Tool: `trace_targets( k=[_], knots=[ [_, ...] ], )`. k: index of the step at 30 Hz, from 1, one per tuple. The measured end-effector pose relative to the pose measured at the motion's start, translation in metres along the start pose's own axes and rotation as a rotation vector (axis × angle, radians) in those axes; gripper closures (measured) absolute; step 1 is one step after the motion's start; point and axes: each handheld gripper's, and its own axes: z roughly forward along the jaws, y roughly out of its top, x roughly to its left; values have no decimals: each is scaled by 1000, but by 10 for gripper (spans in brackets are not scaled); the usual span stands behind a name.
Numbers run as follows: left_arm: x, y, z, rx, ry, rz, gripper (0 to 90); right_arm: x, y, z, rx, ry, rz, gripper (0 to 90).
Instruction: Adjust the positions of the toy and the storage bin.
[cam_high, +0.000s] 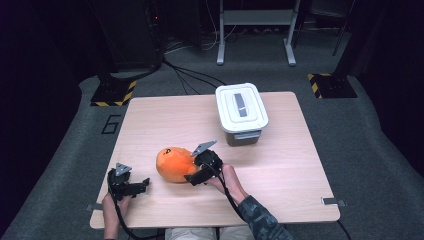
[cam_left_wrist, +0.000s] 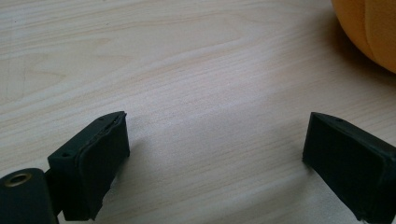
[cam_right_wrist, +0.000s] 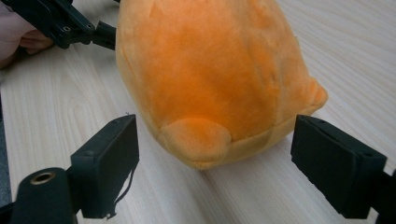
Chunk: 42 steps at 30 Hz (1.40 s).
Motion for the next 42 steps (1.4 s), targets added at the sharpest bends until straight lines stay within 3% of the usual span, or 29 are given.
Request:
trace_targets(
  k=[4,12,16,21,25,29,42],
  knots=[
    [0,0,0,0,0,0,71,3,-1,6,17,-12,-16,326],
    [0,0,0,0,0,0,71,-1,-5,5,19,-3,9,581],
    [0,0,0,0,0,0,71,-3,-7,5,-14,-5,8,658],
    [0,0,0,0,0,0,71,-1,-7,0,-43,-16,24,694],
    [0,0,0,0,0,0,71,-2,-6,-3,-62,-15,8,708],
    [0,0,0,-1,0,0,71,-3,-7,-10,-75,-17,29,714],
    [0,0,0,-1,0,0,71,-10,-14,-36,-104,-47,23,721]
  ],
)
